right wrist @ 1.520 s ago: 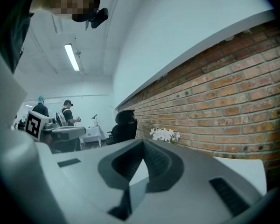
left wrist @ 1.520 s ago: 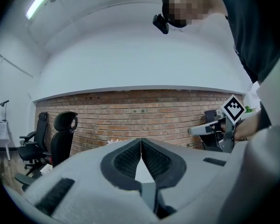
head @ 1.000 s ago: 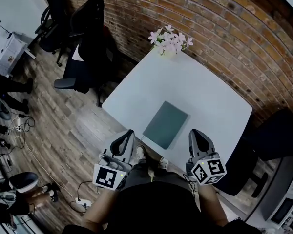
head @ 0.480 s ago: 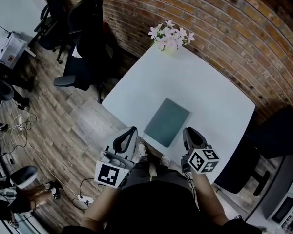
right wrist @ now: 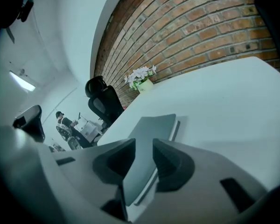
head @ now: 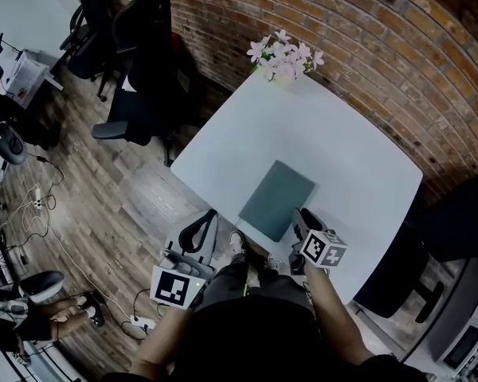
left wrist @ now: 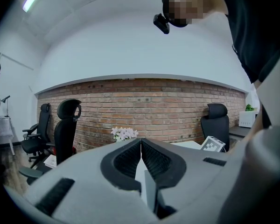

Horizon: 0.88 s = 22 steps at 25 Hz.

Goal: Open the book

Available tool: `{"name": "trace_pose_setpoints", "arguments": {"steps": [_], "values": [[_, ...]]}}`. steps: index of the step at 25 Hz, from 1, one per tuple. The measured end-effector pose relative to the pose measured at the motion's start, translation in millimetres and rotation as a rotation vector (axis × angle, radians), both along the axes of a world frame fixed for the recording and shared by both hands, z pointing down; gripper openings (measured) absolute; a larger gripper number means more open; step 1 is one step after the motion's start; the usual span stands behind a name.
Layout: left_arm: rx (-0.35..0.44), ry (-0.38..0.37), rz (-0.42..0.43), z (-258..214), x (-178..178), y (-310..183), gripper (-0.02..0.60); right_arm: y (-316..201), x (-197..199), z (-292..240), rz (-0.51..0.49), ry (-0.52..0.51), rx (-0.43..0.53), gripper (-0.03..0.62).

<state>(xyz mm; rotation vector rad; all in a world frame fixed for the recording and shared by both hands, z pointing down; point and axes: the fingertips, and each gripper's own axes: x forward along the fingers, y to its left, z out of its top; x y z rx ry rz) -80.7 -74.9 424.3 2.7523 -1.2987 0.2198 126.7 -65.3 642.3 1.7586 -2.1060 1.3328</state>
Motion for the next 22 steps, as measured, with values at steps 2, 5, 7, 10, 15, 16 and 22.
{"name": "trace_pose_setpoints", "arguments": {"steps": [2, 5, 7, 10, 15, 16, 22], "values": [[-0.001, -0.005, -0.008, -0.6, -3.1, -0.8, 0.026, 0.5, 1.0, 7.1, 0.007, 0.002, -0.017, 0.116], [-0.001, -0.015, -0.016, -0.4, -6.6, -1.4, 0.026, 0.2, 2.1, 17.0, 0.016, -0.007, -0.038, 0.124], [-0.005, -0.018, -0.02, 0.7, -8.5, -0.9, 0.026, 0.3, 2.8, 24.3, 0.027, -0.018, -0.051, 0.127], [-0.008, -0.017, -0.022, 2.3, -10.4, -0.4, 0.026, 0.4, 1.2, 32.9, 0.034, -0.031, -0.066, 0.133], [-0.02, -0.019, -0.023, 5.7, -11.9, -2.4, 0.026, 3.1, 0.9, 41.8, 0.058, -0.044, -0.104, 0.133], [-0.022, -0.019, -0.022, 6.0, -11.7, -3.0, 0.026, 3.0, 0.7, 42.2, 0.062, -0.05, -0.107, 0.133], [-0.028, -0.019, -0.02, 7.5, -13.2, -4.3, 0.026, 3.4, 1.1, 48.4, 0.077, -0.055, -0.129, 0.133]]}}
